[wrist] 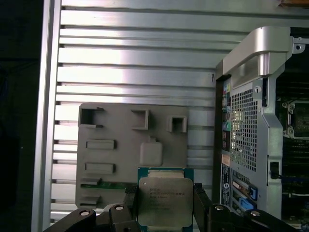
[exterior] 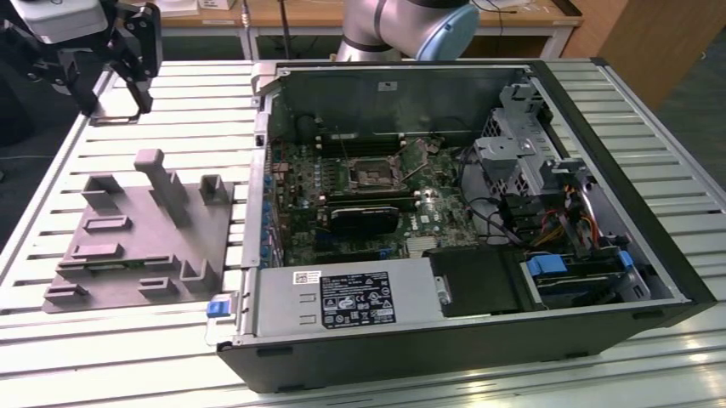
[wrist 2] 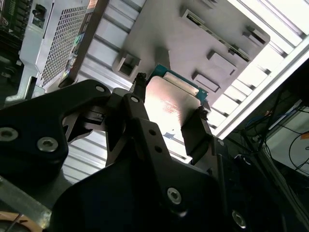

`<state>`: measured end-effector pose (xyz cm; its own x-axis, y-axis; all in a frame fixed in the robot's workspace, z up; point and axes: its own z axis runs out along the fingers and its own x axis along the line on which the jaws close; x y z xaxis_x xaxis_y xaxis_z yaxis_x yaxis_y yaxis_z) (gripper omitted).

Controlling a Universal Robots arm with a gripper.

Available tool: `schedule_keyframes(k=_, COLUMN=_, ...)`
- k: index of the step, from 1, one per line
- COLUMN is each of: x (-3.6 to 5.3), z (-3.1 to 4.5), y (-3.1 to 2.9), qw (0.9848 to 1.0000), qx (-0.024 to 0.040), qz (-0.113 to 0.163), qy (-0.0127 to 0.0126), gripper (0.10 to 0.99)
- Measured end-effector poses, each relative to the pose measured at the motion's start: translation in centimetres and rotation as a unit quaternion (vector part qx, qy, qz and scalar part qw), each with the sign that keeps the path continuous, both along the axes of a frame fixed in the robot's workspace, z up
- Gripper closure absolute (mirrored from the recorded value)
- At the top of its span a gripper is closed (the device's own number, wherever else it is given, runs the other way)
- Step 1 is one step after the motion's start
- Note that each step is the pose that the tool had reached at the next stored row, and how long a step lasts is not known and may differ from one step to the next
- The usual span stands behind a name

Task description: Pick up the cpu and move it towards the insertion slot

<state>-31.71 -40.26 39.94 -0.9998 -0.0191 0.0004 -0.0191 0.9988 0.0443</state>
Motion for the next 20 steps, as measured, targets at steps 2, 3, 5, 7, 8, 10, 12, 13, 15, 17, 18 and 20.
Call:
schedule_keyframes(k=2, x=0.09, z=0.00, y=0.00, qw=1.0000, qx=0.0000, qz=0.000, qy=0.0000, gripper=0.541)
schedule_keyframes(k=3, x=0.13, z=0.00, y=0.00, qw=1.0000, qx=0.0000, qz=0.000, qy=0.0000, gripper=0.541)
schedule_keyframes(k=5, x=0.20, z=0.00, y=0.00, qw=1.0000, qx=0.0000, qz=0.000, qy=0.0000, gripper=0.541)
schedule_keyframes(k=7, x=0.28, z=0.00, y=0.00, qw=1.0000, qx=0.0000, qz=0.000, qy=0.0000, gripper=0.541)
schedule_keyframes(k=8, x=0.32, z=0.00, y=0.00, qw=1.0000, qx=0.0000, qz=0.000, qy=0.0000, gripper=0.541)
schedule_keyframes(k=10, x=0.41, z=0.00, y=0.00, qw=1.0000, qx=0.0000, qz=0.000, qy=0.0000, gripper=0.541)
schedule_keyframes(k=12, x=0.52, z=0.00, y=0.00, qw=1.0000, qx=0.0000, qz=0.000, qy=0.0000, gripper=0.541)
schedule_keyframes(k=13, x=0.59, z=0.01, y=0.00, qw=1.0000, qx=0.0000, qz=0.000, qy=0.0001, gripper=0.541)
schedule_keyframes(k=15, x=0.74, z=0.00, y=0.00, qw=1.0000, qx=0.0000, qz=0.000, qy=0.0001, gripper=0.541)
schedule_keyframes(k=17, x=0.92, z=0.00, y=0.00, qw=1.0000, qx=0.0000, qz=0.000, qy=0.0001, gripper=0.541)
schedule_keyframes(k=18, x=1.04, z=0.00, y=0.00, qw=1.0000, qx=0.0000, qz=0.000, qy=0.0000, gripper=0.541)
schedule_keyframes(k=20, x=1.28, z=0.00, y=0.00, qw=1.0000, qx=0.0000, qz=0.000, qy=0.0000, gripper=0.541)
